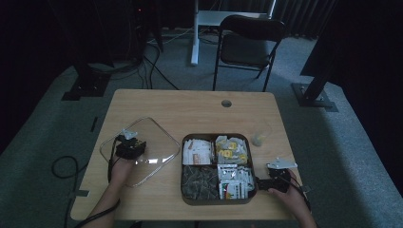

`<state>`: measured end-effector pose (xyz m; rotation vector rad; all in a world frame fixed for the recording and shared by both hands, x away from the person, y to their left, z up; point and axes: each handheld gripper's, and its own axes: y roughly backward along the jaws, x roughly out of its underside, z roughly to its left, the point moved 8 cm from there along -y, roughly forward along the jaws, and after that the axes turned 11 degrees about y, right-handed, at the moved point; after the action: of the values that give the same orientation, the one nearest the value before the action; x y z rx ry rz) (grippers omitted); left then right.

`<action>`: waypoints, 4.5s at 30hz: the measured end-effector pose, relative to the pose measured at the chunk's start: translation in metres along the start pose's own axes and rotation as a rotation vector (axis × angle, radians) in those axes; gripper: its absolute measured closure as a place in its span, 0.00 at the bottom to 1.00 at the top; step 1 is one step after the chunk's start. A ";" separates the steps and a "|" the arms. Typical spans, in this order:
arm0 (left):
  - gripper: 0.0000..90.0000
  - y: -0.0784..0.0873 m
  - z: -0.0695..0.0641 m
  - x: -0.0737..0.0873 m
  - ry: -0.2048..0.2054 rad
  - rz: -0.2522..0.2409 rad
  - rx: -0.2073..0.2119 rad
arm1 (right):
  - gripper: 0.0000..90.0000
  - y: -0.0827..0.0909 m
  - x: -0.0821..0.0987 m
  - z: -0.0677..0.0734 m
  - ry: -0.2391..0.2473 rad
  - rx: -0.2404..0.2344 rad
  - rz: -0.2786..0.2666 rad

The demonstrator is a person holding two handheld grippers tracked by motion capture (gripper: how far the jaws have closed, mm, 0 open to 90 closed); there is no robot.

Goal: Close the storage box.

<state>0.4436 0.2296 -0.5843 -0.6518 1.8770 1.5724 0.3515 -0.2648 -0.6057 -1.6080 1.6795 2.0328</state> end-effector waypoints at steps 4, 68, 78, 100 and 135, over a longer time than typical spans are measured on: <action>0.66 0.008 0.002 -0.001 0.010 0.006 0.020 | 0.15 0.000 0.000 0.000 0.000 0.000 0.000; 0.66 0.091 -0.107 -0.053 -0.221 -0.081 0.311 | 0.15 0.000 0.000 0.000 -0.001 0.000 0.000; 0.66 0.092 -0.132 -0.054 -0.261 -0.079 0.354 | 0.15 0.000 0.000 0.000 0.002 0.001 -0.001; 0.66 0.090 -0.190 -0.043 -0.372 -0.046 0.452 | 0.15 0.000 0.000 0.000 0.000 0.001 -0.001; 0.66 0.076 -0.260 -0.019 -0.480 -0.004 0.562 | 0.15 0.000 0.000 0.000 0.000 0.000 -0.001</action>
<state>0.3690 -0.0125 -0.4871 -0.0219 1.8063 0.9979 0.3516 -0.2648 -0.6057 -1.6083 1.6782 2.0319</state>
